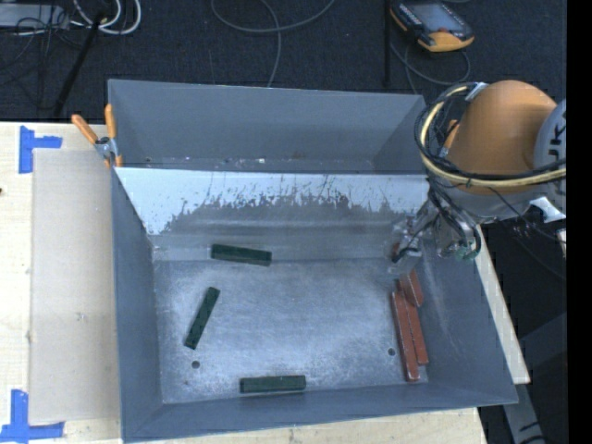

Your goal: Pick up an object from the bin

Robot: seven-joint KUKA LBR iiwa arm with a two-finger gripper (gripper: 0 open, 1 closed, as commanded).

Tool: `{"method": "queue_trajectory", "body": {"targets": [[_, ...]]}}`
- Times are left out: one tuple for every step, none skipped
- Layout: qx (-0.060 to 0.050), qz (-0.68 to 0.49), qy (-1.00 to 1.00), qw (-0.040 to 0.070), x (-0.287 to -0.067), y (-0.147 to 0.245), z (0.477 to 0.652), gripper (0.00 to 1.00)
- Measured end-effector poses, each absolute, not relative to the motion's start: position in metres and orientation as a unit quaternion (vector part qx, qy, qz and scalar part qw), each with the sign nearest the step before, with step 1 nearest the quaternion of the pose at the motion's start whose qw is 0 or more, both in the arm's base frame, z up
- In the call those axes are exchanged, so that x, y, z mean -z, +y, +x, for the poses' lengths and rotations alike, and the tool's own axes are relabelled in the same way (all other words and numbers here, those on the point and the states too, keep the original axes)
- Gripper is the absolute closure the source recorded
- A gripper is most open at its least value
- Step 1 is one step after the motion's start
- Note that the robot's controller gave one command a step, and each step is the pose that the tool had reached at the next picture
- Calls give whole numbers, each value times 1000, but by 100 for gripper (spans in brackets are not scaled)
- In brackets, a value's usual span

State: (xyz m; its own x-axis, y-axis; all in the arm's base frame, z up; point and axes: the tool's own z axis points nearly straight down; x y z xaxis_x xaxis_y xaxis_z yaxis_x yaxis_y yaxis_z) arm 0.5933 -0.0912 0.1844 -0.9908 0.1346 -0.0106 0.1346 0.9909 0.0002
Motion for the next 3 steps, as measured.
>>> {"method": "queue_trajectory", "body": {"targets": [[0, 68, 998, 1, -180, -91, 591, 0], [0, 79, 997, -4, -82, -125, 579, 0], [0, 79, 997, 0, -87, -125, 581, 100]]}}
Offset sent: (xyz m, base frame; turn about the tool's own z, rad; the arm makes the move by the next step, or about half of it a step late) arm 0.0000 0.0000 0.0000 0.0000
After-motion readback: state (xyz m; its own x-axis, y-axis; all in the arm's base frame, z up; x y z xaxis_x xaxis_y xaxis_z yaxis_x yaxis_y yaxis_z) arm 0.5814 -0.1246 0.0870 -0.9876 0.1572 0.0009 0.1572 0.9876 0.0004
